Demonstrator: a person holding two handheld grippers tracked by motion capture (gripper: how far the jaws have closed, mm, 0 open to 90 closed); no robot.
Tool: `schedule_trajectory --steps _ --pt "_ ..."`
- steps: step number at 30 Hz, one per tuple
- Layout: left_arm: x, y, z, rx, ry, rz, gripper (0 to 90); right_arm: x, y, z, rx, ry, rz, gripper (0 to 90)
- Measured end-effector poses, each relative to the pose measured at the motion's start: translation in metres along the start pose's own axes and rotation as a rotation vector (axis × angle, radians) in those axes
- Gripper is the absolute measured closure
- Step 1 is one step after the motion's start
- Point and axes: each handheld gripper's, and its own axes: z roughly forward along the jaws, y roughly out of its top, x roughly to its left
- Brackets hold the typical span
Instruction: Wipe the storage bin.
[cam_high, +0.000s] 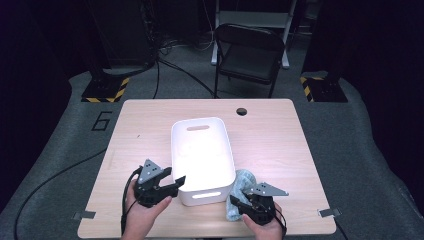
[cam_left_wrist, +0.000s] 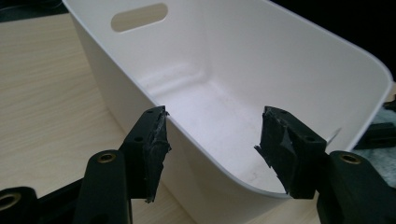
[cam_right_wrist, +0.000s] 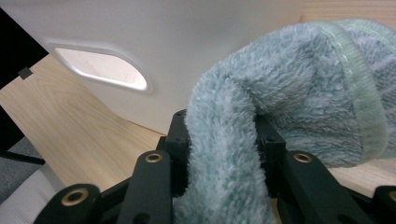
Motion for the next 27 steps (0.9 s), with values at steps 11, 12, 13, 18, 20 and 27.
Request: schedule_trajectory --steps 11,12,13,18,20,27 --pt "-0.001 -0.004 0.000 0.035 -0.018 0.063 44.3 -0.004 -0.001 0.007 0.003 0.009 0.023 65.2" --pt "-0.002 -0.004 0.000 0.035 -0.017 0.062 44.4 -0.006 0.000 0.008 0.004 0.009 0.029 65.1" --pt "-0.003 -0.005 0.001 0.035 -0.021 0.066 44.4 -0.007 0.000 0.008 0.001 0.005 0.026 65.0" --pt "-0.007 -0.005 0.002 0.017 -0.060 0.061 44.8 -0.018 0.003 0.007 -0.011 -0.003 0.059 64.7" --pt "-0.009 -0.005 0.003 0.008 -0.064 0.061 44.8 -0.022 0.004 0.007 -0.014 -0.011 0.074 64.7" --pt "-0.014 -0.002 0.003 0.012 -0.087 0.096 44.8 -0.027 0.003 0.004 -0.018 -0.028 0.087 64.6"
